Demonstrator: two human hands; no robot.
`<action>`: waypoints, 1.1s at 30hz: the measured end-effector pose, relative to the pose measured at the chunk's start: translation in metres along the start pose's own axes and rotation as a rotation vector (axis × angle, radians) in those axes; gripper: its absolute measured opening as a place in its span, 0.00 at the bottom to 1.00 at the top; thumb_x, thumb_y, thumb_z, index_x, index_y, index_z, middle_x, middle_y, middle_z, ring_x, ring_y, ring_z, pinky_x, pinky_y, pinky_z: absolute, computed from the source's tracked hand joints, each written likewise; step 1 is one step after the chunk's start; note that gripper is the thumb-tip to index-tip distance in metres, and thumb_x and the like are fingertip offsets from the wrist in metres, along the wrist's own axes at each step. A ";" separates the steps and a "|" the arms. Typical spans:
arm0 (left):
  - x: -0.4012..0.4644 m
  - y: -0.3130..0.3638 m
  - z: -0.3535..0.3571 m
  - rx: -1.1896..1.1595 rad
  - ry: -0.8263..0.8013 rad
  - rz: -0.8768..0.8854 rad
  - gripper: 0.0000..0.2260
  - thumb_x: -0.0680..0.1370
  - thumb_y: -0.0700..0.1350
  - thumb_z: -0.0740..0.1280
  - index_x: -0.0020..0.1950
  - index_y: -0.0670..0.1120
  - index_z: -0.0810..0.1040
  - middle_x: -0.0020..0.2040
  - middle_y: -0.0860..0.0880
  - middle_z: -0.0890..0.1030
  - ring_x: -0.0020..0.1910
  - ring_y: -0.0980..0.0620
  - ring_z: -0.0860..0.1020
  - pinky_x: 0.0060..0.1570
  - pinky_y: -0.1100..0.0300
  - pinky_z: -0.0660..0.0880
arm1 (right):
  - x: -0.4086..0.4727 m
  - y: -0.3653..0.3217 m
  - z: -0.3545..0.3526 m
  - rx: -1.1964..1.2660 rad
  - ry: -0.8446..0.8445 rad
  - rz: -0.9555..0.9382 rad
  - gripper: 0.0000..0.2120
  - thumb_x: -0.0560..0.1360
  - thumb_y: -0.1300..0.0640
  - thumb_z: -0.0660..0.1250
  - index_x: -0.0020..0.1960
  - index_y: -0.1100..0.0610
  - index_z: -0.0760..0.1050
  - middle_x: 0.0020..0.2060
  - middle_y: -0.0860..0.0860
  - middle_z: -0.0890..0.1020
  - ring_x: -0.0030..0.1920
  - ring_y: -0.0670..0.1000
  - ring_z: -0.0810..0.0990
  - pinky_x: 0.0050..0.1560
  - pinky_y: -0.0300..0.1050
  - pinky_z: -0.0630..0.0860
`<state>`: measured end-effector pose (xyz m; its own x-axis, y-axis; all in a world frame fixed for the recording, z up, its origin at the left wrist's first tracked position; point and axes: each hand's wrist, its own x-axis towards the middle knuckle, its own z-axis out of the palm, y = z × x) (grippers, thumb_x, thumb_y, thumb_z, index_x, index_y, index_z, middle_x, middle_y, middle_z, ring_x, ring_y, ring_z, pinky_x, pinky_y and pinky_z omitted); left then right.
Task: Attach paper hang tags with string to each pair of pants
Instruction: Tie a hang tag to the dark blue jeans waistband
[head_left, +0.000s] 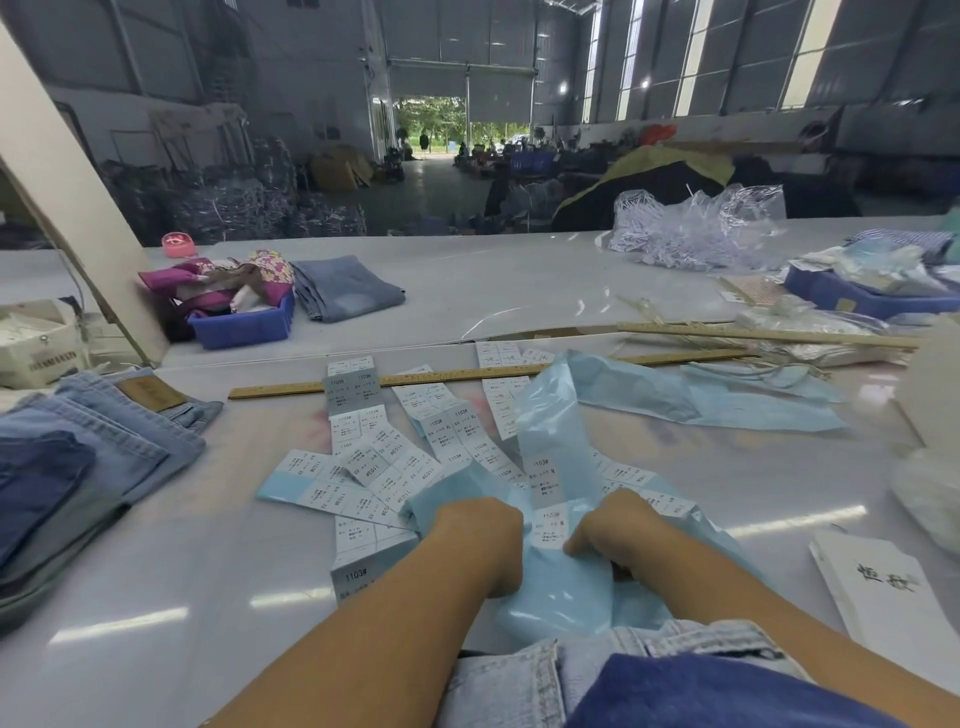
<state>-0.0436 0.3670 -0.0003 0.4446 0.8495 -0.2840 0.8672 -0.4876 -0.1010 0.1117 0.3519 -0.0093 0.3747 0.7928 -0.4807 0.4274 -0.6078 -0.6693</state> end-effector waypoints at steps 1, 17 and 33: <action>0.001 -0.001 -0.001 0.002 0.019 -0.029 0.14 0.77 0.43 0.61 0.62 0.46 0.72 0.57 0.46 0.76 0.54 0.45 0.77 0.44 0.54 0.70 | 0.002 0.000 0.000 0.085 0.006 -0.029 0.20 0.67 0.67 0.75 0.57 0.61 0.74 0.49 0.59 0.82 0.46 0.59 0.82 0.47 0.50 0.81; 0.005 -0.012 -0.007 -0.171 0.759 0.201 0.17 0.76 0.55 0.67 0.60 0.49 0.71 0.58 0.48 0.71 0.56 0.47 0.71 0.58 0.53 0.67 | -0.004 -0.008 0.005 0.574 -0.096 -0.375 0.19 0.70 0.72 0.70 0.56 0.55 0.78 0.47 0.55 0.86 0.47 0.59 0.85 0.51 0.57 0.82; 0.004 -0.020 -0.007 -0.027 0.686 0.223 0.12 0.79 0.54 0.59 0.51 0.48 0.75 0.49 0.47 0.78 0.48 0.45 0.76 0.50 0.52 0.63 | -0.003 -0.005 0.010 0.455 -0.235 -0.493 0.23 0.71 0.71 0.71 0.61 0.51 0.77 0.47 0.54 0.86 0.47 0.58 0.85 0.51 0.56 0.82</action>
<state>-0.0577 0.3813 0.0074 0.6446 0.6701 0.3681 0.7408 -0.6665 -0.0838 0.0998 0.3530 -0.0103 0.0169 0.9905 -0.1361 0.0959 -0.1371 -0.9859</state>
